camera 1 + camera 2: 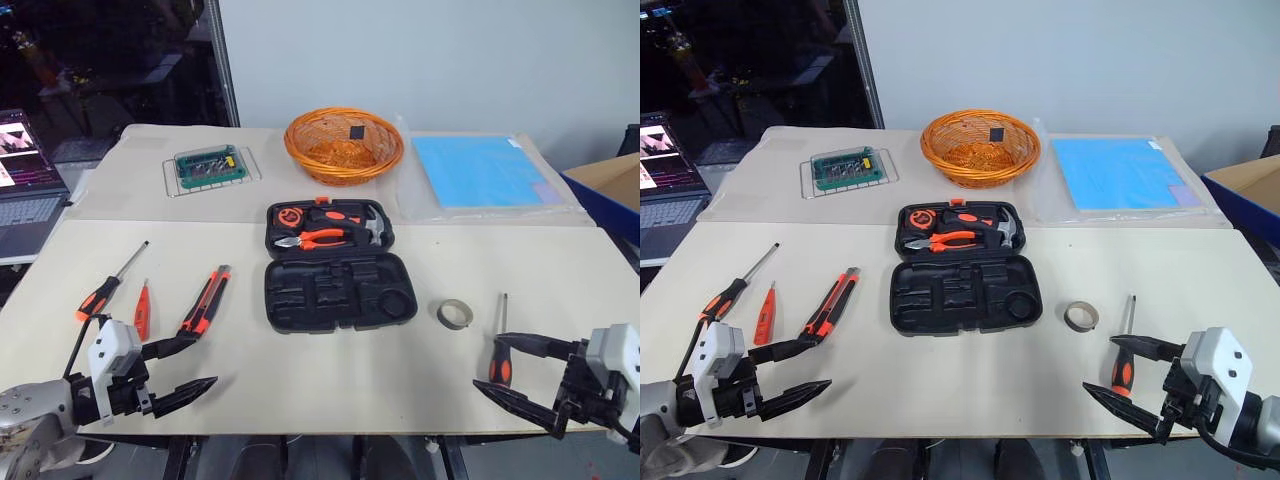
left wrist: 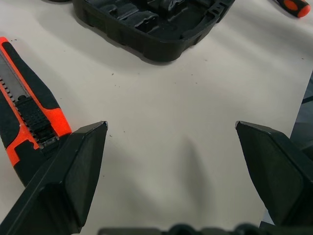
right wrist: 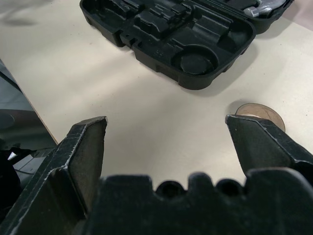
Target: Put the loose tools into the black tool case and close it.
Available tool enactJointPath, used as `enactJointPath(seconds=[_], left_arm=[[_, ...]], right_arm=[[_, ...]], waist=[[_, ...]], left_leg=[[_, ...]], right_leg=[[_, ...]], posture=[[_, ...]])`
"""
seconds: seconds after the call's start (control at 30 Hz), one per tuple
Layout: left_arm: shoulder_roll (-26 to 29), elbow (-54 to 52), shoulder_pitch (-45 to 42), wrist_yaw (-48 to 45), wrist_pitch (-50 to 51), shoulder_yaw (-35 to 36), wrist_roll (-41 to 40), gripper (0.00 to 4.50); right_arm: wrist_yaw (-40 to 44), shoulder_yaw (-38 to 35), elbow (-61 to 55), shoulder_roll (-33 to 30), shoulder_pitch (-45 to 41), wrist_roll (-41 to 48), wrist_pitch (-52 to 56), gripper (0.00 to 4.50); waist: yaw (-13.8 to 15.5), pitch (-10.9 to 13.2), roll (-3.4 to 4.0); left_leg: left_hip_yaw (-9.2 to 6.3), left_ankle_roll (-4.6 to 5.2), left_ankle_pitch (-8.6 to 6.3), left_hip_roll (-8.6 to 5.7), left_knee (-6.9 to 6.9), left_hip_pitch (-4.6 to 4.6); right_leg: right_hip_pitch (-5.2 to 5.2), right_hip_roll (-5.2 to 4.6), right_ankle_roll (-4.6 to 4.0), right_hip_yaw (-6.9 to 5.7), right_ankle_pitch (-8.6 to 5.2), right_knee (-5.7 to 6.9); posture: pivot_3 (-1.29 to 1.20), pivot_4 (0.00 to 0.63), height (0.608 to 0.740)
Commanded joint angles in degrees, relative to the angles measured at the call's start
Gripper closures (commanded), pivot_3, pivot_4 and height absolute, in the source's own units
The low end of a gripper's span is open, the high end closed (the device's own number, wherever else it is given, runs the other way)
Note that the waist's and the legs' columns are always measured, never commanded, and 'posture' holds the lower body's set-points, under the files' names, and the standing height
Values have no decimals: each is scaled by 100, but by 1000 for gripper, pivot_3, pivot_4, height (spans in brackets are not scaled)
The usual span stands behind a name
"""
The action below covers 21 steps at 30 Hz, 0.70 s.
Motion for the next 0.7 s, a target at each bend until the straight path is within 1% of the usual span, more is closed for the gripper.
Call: enactJointPath(seconds=[0.03, 0.13, 0.2, 0.27, 0.3, 0.33, 0.37, 0.4, 0.47, 0.57, 0.63, 0.7], left_arm=[[-212, -288, -155, 410, 49, 52, -206, 0], [-605, -516, -478, 1372, 498, 146, -415, 0], [-793, -508, -810, 2118, 831, 264, -391, 0], [-901, -410, -1212, 2870, 1260, 450, -489, 0], [-831, -325, -1419, 3260, 1680, 564, -534, 0], [-725, -174, -1630, 3576, 2069, 660, -541, 0], [-537, 149, -1928, 3770, 2330, 764, -504, 0], [-266, 494, -2177, 3799, 2472, 800, -391, 0], [307, 1075, -2470, 3522, 2368, 660, -76, 0], [1165, 1975, -2933, 3153, 2399, 81, 365, 0], [1581, 2721, -3312, 2840, 2340, -381, 669, 0], [1827, 3152, -3512, 2536, 2266, -785, 893, 0]], right_arm=[[-221, 194, -47, 74, -380, 68, -165, 30], [-542, 650, -69, 205, -1111, 146, -259, 30], [-644, 859, -76, 264, -1474, 180, -267, 30], [-712, 1111, -150, 295, -1860, 292, -261, 30], [-701, 1237, -207, 275, -2040, 425, -188, 30], [-661, 1359, -261, 234, -2190, 545, -118, 30], [-573, 1528, -305, 150, -2385, 679, -41, 30], [-524, 1693, -338, 86, -2582, 786, 30, 30], [-521, 1920, -338, 19, -2880, 869, 95, 30], [-434, 2138, -278, -91, -3111, 823, 61, 30], [-379, 2244, -220, -101, -3159, 773, 0, 30], [-366, 2309, -196, -105, -3165, 699, -56, 30]], waist=[[0, 0, 0], [-37, -2, -7], [-31, -4, -10], [-18, -4, -11], [-8, -3, -11], [-2, -2, -17], [2, -2, -19], [4, -1, -20], [4, 8, -36], [1, 8, -40], [12, 8, -40], [28, 7, -41]], left_leg=[[0, 0, 0, 0, 0, 0], [8, -1, 0, 13, 8, 8], [7, -1, 0, 12, 15, 4], [7, 0, 0, 8, 20, 8], [7, 1, 1, 4, 22, 6], [6, 8, 5, -1, 26, 3], [3, 37, 23, -1, 30, 3], [2, 43, 26, -2, 29, 4], [2, 43, 26, -3, 29, 6], [4, 38, 24, 0, 26, 6], [13, 33, 20, -1, 25, 1], [19, 28, 17, -3, 25, -1]], right_leg=[[0, 0, 0, 1, 0, 0], [7, 0, 0, 6, 1, -2], [6, 3, 3, 8, 3, 4], [8, 6, 6, 9, 6, 12], [9, 8, 7, 9, 7, 16], [7, 14, 8, 10, 13, 23], [7, 21, 9, 11, 15, 33], [6, 22, 8, 12, 14, 41], [-5, 29, 7, 15, 12, 65], [-16, 31, -8, 13, 2, 72], [-24, 25, -7, 15, 1, 68], [-29, 21, -7, 16, 1, 65]], posture=[[0, 150, 740], [0, 150, 740], [0, 150, 740], [0, 150, 740], [0, 150, 740], [0, 150, 740], [0, 150, 740], [0, 150, 740], [0, 150, 740], [0, 150, 740], [0, 150, 740], [0, 150, 740]])
